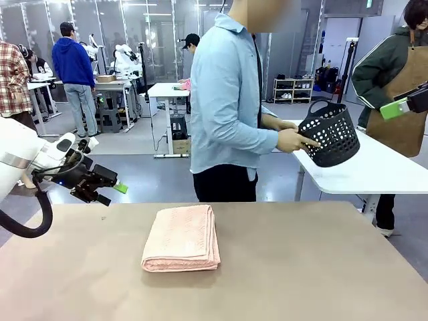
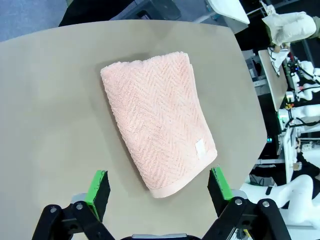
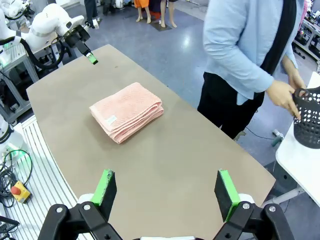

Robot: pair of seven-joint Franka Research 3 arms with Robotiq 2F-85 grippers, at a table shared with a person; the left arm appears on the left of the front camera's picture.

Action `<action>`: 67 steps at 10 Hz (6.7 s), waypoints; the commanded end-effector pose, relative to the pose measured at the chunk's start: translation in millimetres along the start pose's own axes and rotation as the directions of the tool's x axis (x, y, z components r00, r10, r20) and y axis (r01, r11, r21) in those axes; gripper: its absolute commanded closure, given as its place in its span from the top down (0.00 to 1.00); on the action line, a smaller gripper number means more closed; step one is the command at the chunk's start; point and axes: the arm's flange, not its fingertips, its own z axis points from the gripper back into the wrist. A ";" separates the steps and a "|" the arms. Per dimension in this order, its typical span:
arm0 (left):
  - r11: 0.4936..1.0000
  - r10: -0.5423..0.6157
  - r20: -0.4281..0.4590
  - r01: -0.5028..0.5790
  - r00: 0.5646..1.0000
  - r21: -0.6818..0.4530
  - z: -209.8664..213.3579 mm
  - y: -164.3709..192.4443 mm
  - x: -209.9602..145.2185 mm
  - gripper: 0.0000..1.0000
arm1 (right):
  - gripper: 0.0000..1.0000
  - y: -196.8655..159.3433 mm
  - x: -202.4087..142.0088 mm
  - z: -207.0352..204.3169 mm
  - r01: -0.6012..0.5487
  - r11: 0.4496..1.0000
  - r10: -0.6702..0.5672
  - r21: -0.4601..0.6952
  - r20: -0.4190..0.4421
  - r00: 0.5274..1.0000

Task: Fold the towel.
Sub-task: Pick up the 100 cm Hotel Towel and place it on the left side of the table.

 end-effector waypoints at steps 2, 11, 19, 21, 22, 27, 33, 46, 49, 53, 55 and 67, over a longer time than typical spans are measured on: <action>1.000 0.000 0.000 0.000 1.000 0.000 0.0 0.0 0.0 1.00 | 1.00 1.0 0.2 -0.2 0.001 1.000 -0.001 -0.004 -0.003 1.000; 0.963 0.207 -0.076 -0.216 0.975 -0.160 -110.3 57.4 14.6 1.00 | 1.00 1.0 0.2 -0.2 0.001 1.000 -0.001 -0.004 -0.003 1.000; 0.925 0.261 -0.139 -0.289 0.955 -0.246 -158.8 70.0 -1.7 1.00 | 1.00 1.0 0.2 -0.2 0.001 1.000 -0.001 -0.004 -0.003 1.000; 0.919 0.273 -0.160 -0.307 0.949 -0.249 -164.9 67.9 -3.1 1.00 | 1.00 1.0 0.2 -0.2 0.001 1.000 -0.001 -0.004 -0.003 1.000; 0.914 0.280 -0.168 -0.316 0.945 -0.255 -168.4 66.6 -4.1 1.00 | 1.00 1.0 0.2 -0.2 0.001 1.000 -0.001 -0.004 -0.003 1.000; 0.901 0.286 -0.165 -0.324 0.944 -0.290 -177.4 68.7 -4.1 0.47 | 1.00 1.0 0.2 -0.2 0.001 1.000 -0.001 -0.004 -0.003 1.000; 0.904 0.288 -0.179 -0.329 0.941 -0.272 -179.4 68.0 -5.0 0.04 | 1.00 1.0 0.2 -0.2 0.001 1.000 -0.001 -0.004 -0.003 1.000; 0.918 0.282 -0.177 -0.319 0.943 -0.237 -161.1 71.1 -7.1 0.09 | 1.00 1.0 0.2 -0.2 0.001 1.000 -0.001 -0.004 -0.003 1.000; 0.937 0.259 -0.198 -0.296 0.945 -0.186 -119.4 94.1 -21.4 0.09 | 1.00 1.0 0.2 -0.2 0.001 1.000 -0.001 -0.004 -0.003 1.000; 0.941 0.296 -0.175 -0.318 0.939 -0.116 -66.7 146.6 -69.1 0.09 | 1.00 1.0 0.2 -0.2 0.001 1.000 -0.001 -0.004 -0.003 1.000; 0.940 0.312 -0.135 -0.326 0.940 -0.101 -23.6 171.2 -91.7 0.09 | 1.00 1.0 0.2 -0.2 0.001 1.000 -0.001 -0.004 -0.003 1.000; 0.976 0.214 -0.146 -0.219 0.966 -0.015 96.2 243.7 -93.2 0.09 | 1.00 1.0 0.2 -0.2 0.001 1.000 -0.001 -0.004 -0.003 1.000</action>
